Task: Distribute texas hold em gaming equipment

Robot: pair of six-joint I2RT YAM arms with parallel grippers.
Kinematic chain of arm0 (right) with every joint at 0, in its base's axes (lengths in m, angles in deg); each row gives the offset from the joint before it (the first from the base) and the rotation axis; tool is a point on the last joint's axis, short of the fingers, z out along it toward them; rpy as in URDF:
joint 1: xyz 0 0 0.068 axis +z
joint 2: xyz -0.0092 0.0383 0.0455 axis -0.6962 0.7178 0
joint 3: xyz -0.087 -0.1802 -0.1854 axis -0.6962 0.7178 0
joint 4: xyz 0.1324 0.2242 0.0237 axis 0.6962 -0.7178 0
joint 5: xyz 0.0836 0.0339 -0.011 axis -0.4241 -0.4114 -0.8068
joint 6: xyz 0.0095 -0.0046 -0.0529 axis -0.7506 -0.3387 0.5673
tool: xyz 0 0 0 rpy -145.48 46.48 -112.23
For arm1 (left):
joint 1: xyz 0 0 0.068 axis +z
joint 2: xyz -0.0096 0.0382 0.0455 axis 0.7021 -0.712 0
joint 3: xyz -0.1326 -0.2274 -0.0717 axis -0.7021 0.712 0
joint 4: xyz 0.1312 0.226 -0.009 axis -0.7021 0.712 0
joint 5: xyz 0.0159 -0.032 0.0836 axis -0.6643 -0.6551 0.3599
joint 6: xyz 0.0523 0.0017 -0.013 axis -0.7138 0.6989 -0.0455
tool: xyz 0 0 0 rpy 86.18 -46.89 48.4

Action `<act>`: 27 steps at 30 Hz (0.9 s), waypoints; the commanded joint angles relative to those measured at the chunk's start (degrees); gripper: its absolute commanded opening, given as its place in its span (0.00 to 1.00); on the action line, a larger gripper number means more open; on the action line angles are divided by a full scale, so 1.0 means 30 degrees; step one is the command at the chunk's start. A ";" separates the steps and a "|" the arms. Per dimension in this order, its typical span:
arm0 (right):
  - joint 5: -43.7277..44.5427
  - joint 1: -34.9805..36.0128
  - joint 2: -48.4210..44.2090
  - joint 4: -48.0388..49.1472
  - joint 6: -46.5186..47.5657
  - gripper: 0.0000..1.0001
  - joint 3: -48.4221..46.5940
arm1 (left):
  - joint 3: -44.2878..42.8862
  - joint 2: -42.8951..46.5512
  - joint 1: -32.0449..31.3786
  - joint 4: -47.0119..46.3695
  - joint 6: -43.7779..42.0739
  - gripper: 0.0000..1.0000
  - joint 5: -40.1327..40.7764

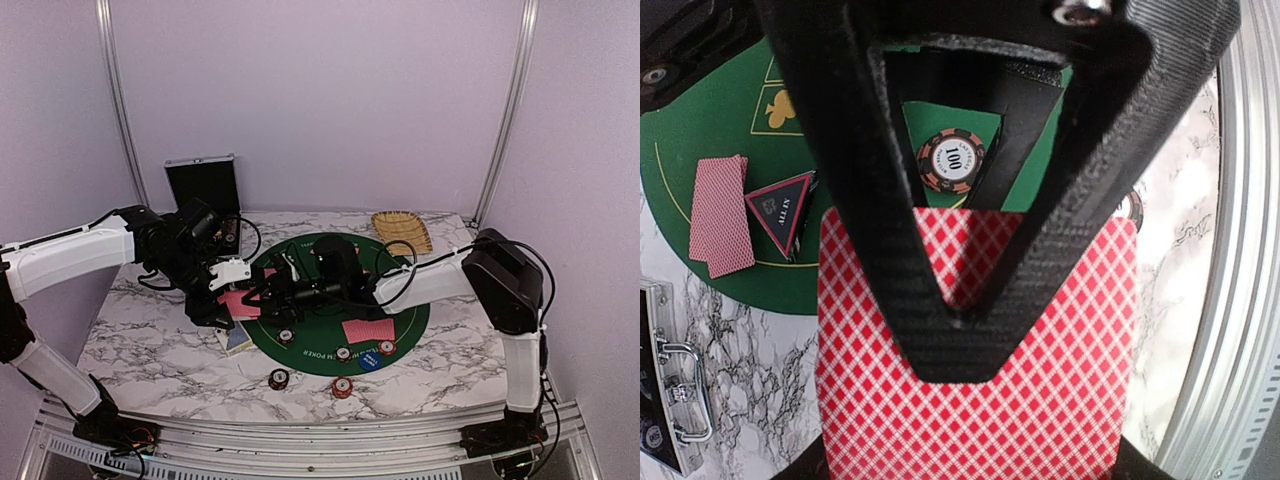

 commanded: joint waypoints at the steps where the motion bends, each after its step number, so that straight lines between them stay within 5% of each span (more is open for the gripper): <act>1: -0.0120 -0.0224 -0.0751 -0.1255 0.0403 0.48 0.0714 | -0.0846 0.0939 0.0145 -0.0080 -0.0061 0.00 0.0117; 12: -0.0157 -0.0469 -0.1939 -0.2611 0.1242 0.61 0.0622 | -0.0705 0.0887 0.0225 -0.0080 -0.0092 0.00 0.0006; 27: -0.0743 -0.0547 -0.2609 -0.1688 0.0696 0.45 0.0965 | -0.0583 0.0837 0.0236 -0.0080 -0.0093 0.00 0.0028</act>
